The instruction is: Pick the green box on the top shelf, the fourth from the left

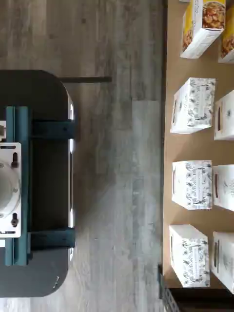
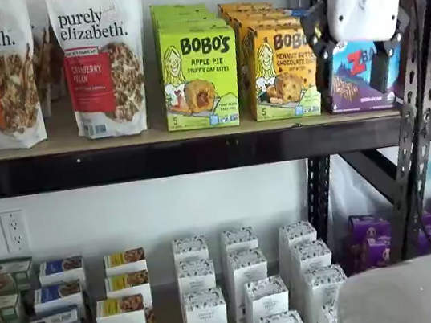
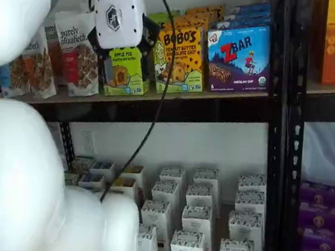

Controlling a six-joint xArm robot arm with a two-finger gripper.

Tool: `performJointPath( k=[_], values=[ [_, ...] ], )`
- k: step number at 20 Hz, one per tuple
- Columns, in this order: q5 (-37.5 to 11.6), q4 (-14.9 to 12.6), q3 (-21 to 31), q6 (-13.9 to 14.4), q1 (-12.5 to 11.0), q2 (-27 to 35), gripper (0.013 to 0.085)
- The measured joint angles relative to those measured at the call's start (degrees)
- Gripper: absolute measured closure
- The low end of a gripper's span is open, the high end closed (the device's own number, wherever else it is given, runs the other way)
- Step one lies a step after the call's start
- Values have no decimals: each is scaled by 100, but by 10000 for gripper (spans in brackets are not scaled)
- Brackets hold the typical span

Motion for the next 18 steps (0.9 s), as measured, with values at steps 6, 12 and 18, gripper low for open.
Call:
performJointPath(
  k=[6, 12, 18],
  values=[
    [-467, 226, 237, -134, -202, -267, 130],
    [-505, 111, 262, -73, -100, -213, 130],
    [-755, 107, 312, -118, -138, -122, 130]
  ],
)
